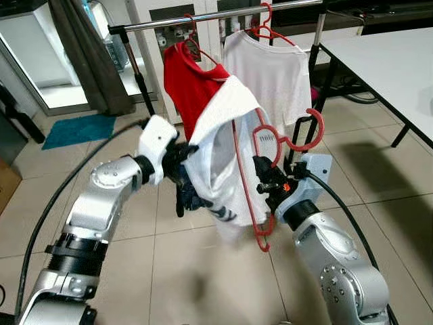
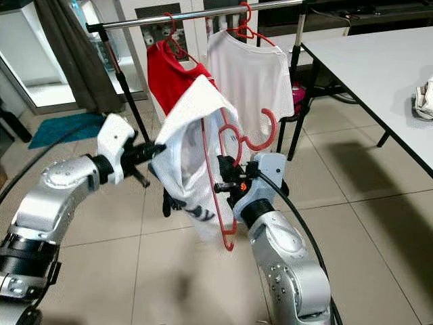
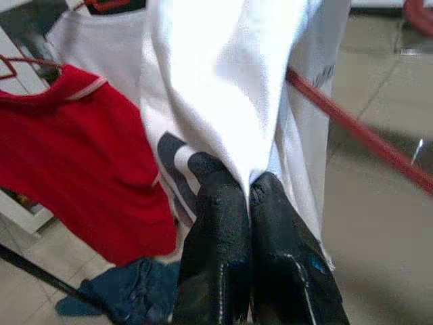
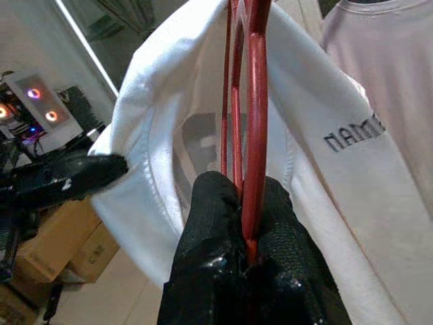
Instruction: Hang hanger
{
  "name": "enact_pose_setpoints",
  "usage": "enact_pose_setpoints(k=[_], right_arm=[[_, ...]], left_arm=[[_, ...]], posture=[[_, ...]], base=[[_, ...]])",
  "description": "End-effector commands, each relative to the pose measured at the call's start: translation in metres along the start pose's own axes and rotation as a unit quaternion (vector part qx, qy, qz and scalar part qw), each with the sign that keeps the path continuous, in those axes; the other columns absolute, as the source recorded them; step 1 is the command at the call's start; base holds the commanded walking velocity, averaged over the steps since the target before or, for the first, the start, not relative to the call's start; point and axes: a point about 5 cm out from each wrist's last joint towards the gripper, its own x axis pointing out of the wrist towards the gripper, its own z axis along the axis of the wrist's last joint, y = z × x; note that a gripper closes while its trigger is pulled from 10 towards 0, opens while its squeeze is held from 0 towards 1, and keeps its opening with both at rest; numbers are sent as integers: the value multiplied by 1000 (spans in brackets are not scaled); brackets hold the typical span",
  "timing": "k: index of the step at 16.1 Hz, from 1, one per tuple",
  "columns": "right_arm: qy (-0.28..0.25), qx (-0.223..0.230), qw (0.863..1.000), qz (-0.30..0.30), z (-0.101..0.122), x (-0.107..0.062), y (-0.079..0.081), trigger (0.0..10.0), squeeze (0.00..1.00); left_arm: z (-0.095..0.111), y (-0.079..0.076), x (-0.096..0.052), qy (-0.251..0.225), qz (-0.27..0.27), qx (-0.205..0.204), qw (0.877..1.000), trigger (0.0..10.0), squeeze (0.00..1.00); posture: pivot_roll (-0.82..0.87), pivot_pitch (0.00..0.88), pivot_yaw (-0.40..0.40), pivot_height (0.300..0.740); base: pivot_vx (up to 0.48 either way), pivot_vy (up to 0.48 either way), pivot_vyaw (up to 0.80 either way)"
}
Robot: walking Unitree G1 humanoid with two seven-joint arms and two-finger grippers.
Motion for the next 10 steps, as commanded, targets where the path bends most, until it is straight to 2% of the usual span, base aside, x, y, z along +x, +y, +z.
enact_pose_setpoints(k=[1, 2, 4, 5, 7, 8, 10], right_arm=[[-14, 0, 1000, 25, 5, 4, 6, 0, 0], [-13, -1, 1000, 26, 5, 4, 5, 0, 0], [-10, -2, 1000, 29, 5, 4, 2, 0, 0], [-10, 3, 999, 33, 5, 4, 0, 0, 0], [-9, 4, 999, 34, 5, 5, -3, 0, 0], [-9, 4, 999, 35, 5, 5, -4, 0, 0], [-5, 1, 999, 47, 6, 5, -5, 0, 0]], left_arm=[[7, 5, -3, -18, 1, -14, 1000, 10000, 843], [8, 4, -4, -22, -7, -22, 999, 10000, 1000], [12, -5, -6, -35, -50, -49, 997, 10000, 1000], [13, -11, -9, -36, -77, -52, 995, 10000, 1000], [13, -15, -10, -38, -95, -57, 993, 10000, 1000], [12, -15, -11, -37, -95, -57, 993, 10000, 1000], [15, -4, -17, -50, -67, -65, 994, 10000, 1000]], posture=[[-151, 0, 120, 740], [-153, 0, 118, 740], [-155, 0, 109, 740], [-154, 0, 106, 740], [-154, 0, 99, 740], [-154, 0, 96, 740], [-150, 0, 91, 740]], base=[[0, 0, 0], [0, 0, 0], [0, 0, 0], [0, 0, 0], [0, 0, 0], [0, 0, 0], [0, 0, 0]])
